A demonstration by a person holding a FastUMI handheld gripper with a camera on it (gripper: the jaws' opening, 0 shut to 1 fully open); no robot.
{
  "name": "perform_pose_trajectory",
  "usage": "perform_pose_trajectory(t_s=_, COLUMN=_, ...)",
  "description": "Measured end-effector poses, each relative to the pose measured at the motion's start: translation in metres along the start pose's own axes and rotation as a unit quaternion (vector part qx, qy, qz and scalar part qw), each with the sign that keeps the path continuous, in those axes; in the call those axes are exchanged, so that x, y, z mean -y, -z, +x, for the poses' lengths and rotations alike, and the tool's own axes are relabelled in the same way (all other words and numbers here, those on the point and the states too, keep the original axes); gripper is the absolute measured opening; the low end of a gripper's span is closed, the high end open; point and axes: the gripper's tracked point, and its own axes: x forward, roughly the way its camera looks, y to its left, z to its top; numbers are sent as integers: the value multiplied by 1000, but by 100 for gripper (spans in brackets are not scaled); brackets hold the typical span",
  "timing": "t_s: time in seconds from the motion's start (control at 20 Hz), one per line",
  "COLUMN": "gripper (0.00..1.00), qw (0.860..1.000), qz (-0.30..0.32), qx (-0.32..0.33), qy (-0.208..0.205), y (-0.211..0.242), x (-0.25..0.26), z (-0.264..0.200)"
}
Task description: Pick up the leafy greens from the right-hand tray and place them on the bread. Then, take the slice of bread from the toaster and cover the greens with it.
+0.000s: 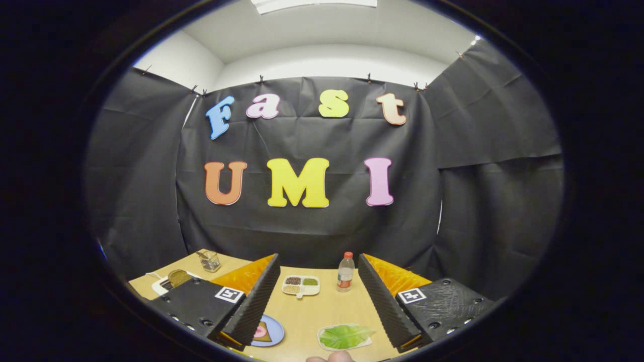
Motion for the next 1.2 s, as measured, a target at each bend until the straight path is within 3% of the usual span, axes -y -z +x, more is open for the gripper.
perform_pose_trajectory(t_s=0.3, gripper=95, qw=999, qz=5, qx=-31, qy=9, y=27, x=41, z=6)
perform_pose_trajectory(t_s=0.6, gripper=95, qw=995, qz=26, qx=-99, qy=11, y=97, x=87, z=8)
perform_pose_trajectory(t_s=0.9, gripper=95, qw=973, qz=77, qx=-216, qy=-3, y=210, x=117, z=18)
perform_pose_trajectory(t_s=1.2, gripper=96, qw=947, qz=102, qx=-305, qy=-4, y=303, x=142, z=59)
